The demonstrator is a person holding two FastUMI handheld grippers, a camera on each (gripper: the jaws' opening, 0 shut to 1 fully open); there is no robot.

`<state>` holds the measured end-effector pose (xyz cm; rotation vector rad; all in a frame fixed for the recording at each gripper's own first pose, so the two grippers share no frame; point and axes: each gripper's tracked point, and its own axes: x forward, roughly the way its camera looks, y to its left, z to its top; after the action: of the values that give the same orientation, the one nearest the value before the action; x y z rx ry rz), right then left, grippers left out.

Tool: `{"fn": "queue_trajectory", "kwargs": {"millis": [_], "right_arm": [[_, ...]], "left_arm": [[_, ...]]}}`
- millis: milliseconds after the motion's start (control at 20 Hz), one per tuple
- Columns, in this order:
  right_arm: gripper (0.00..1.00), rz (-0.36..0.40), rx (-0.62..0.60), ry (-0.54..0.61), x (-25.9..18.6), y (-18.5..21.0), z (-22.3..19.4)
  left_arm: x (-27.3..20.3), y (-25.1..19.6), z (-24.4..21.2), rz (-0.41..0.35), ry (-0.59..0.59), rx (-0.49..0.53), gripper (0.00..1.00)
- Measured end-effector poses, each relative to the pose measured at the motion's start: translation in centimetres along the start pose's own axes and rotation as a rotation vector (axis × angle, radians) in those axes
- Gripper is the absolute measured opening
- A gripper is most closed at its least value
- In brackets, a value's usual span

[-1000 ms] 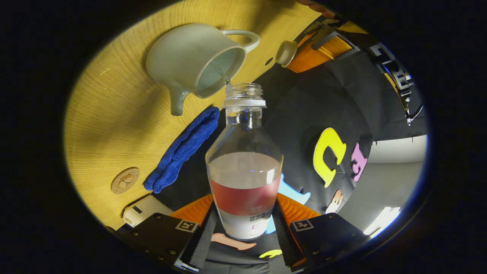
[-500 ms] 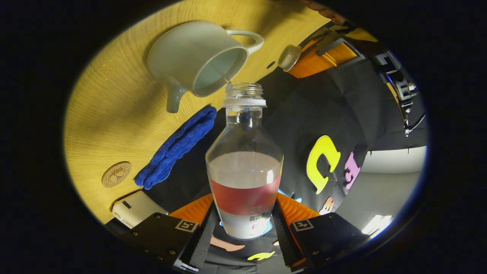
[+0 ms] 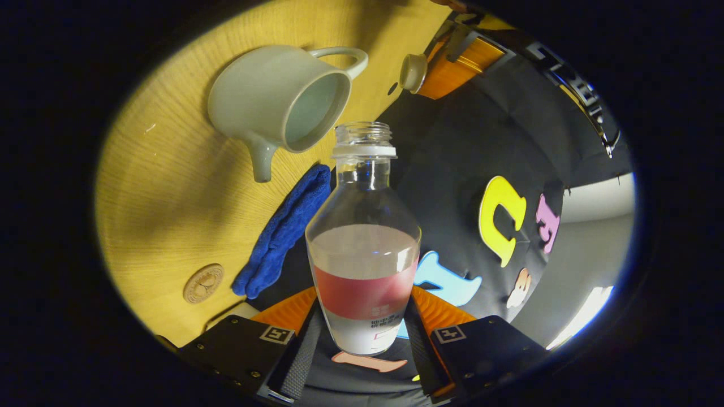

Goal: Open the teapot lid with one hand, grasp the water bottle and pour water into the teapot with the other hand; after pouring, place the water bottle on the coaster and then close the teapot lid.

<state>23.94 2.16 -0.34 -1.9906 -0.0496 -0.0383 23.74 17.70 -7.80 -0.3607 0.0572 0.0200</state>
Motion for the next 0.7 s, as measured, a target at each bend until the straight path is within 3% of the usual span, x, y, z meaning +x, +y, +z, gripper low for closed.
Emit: {"fn": "queue_trajectory", "kwargs": {"millis": [200,400,700], "right_arm": [[0.75,0.117,0.291,0.006,0.2,1.7,-0.4],[0.75,0.192,0.518,0.017,0.3,2.8,-0.8],[0.75,0.262,0.757,0.064,1.0,4.7,-1.9]], "left_arm": [[0.0,0.0,0.1,0.000,0.001,0.001,0.14],[-0.1,-0.1,0.0,-0.001,0.003,0.007,0.17],[-0.1,-0.5,0.0,-0.003,0.007,0.031,0.17]]}}
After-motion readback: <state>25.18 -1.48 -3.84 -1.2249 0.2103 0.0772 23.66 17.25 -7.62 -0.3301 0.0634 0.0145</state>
